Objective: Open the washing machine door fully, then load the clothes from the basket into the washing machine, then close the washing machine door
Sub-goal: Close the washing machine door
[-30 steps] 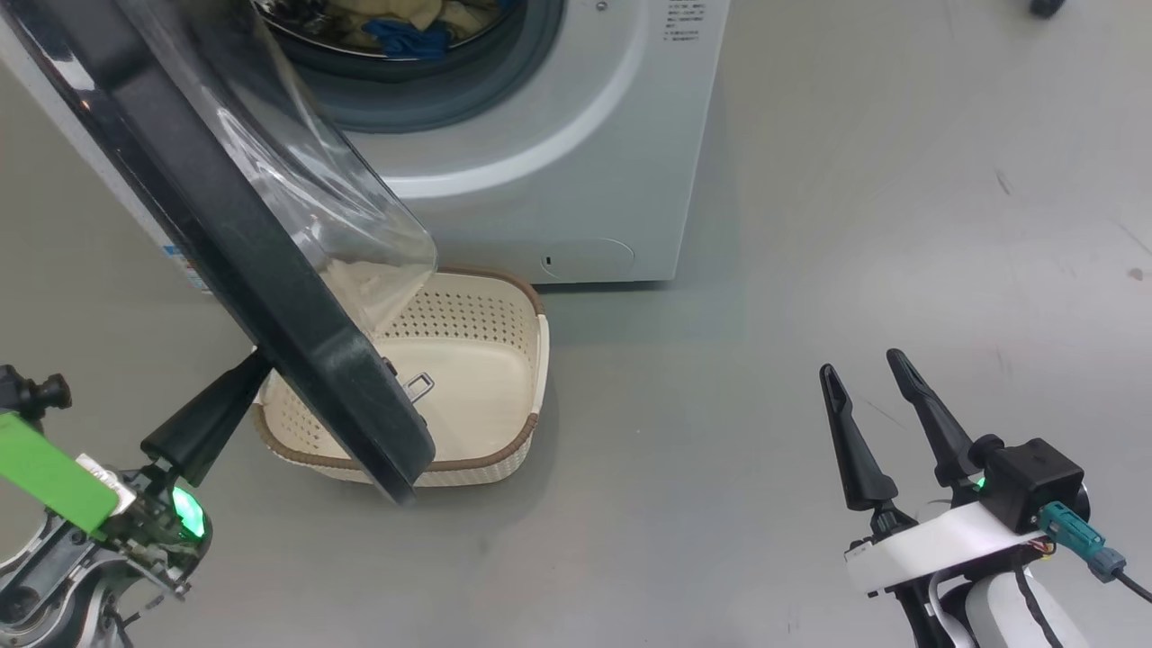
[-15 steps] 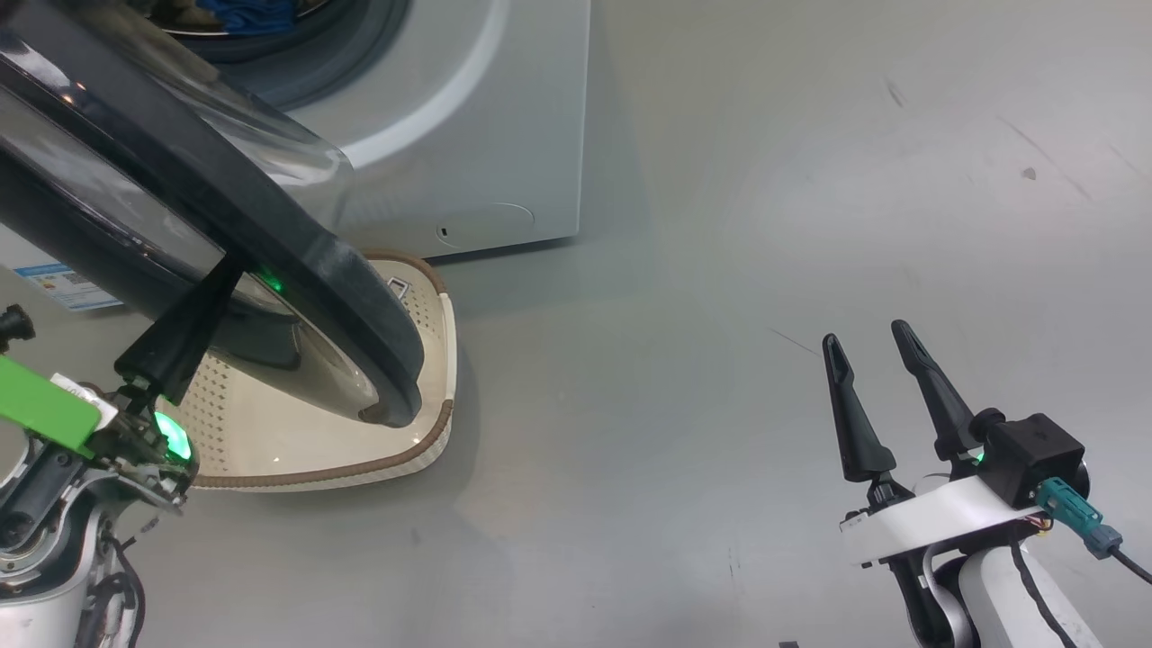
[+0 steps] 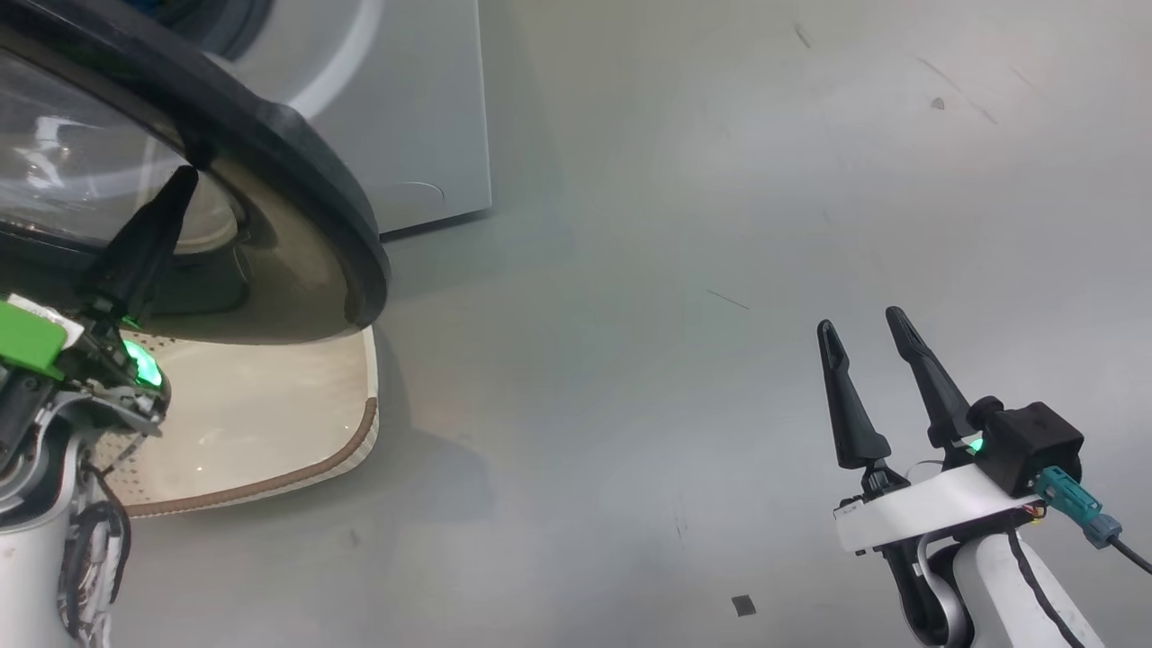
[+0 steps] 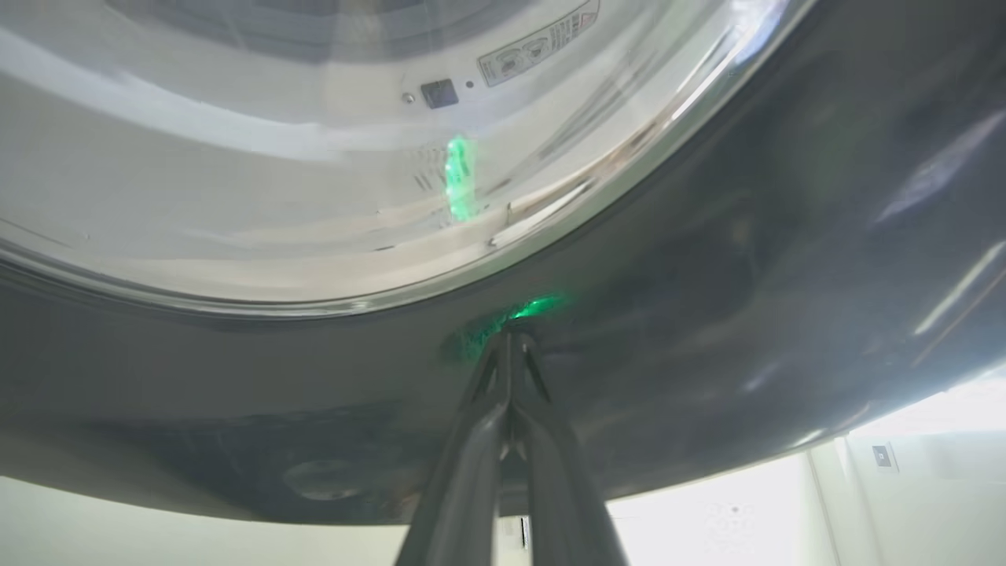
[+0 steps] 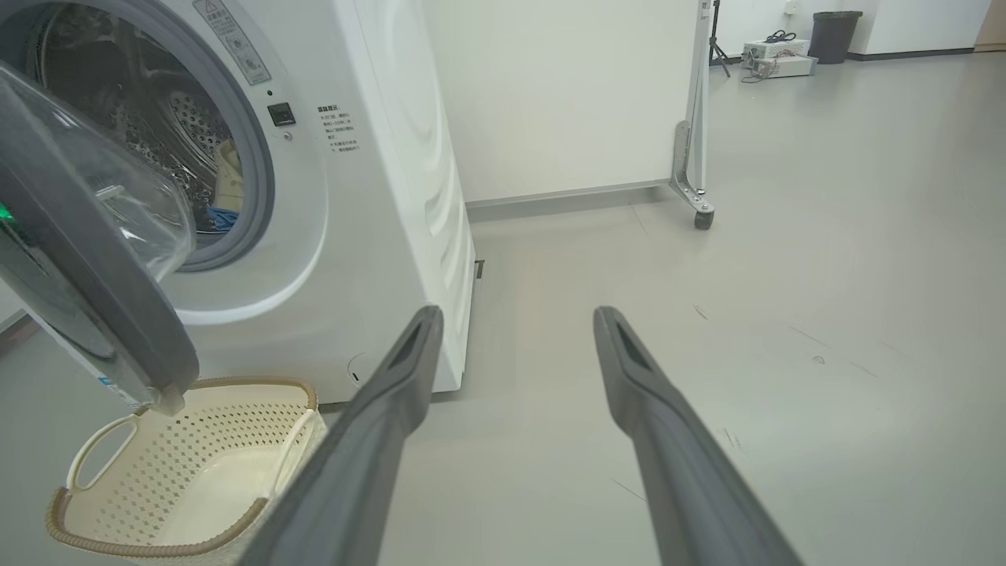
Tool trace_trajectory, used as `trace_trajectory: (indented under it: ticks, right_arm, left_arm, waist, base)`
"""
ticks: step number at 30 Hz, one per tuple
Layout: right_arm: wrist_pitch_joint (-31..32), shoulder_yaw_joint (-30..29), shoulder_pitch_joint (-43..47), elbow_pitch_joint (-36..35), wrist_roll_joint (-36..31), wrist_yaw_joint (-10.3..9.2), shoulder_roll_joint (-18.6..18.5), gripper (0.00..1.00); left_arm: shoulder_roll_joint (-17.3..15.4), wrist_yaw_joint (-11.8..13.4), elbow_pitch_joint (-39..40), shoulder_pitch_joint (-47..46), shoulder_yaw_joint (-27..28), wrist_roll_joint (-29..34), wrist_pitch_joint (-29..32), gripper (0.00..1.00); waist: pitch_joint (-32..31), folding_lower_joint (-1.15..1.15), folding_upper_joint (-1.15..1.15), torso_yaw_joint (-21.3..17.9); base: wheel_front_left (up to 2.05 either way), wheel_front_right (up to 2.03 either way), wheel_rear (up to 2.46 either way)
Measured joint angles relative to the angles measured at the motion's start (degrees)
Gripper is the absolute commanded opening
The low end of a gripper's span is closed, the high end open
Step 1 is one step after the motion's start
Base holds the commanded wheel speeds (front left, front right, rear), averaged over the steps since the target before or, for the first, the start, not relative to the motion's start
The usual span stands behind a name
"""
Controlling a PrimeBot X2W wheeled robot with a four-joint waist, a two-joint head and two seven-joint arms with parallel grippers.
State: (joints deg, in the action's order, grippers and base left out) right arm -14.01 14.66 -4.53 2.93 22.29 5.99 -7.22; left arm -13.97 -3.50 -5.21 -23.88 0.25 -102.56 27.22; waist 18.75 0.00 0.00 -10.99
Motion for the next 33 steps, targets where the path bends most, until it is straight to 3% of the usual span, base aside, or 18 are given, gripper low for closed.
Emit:
trace_trajectory:
  ticks: [11,33]
  right_arm:
    - [-0.18,-0.32,-2.98,0.07,0.92,0.43,0.83,1.00]
    - [-0.25,-1.54,-6.34,0.46,2.25,0.97,3.47,1.00]
  left_arm:
    - [-0.31,1.05,-3.52,-8.18,2.59,1.87,-4.38,0.00]
    - [-4.99,2.21,-9.51,-19.71,6.71,5.97,-10.49,0.00]
  waist:
    - [4.29,0.00,0.00,-4.40]
    - [10.51,0.00,0.00,-12.85]
  base:
    - [0.00,0.00,0.00]
    - [0.00,0.00,0.00]
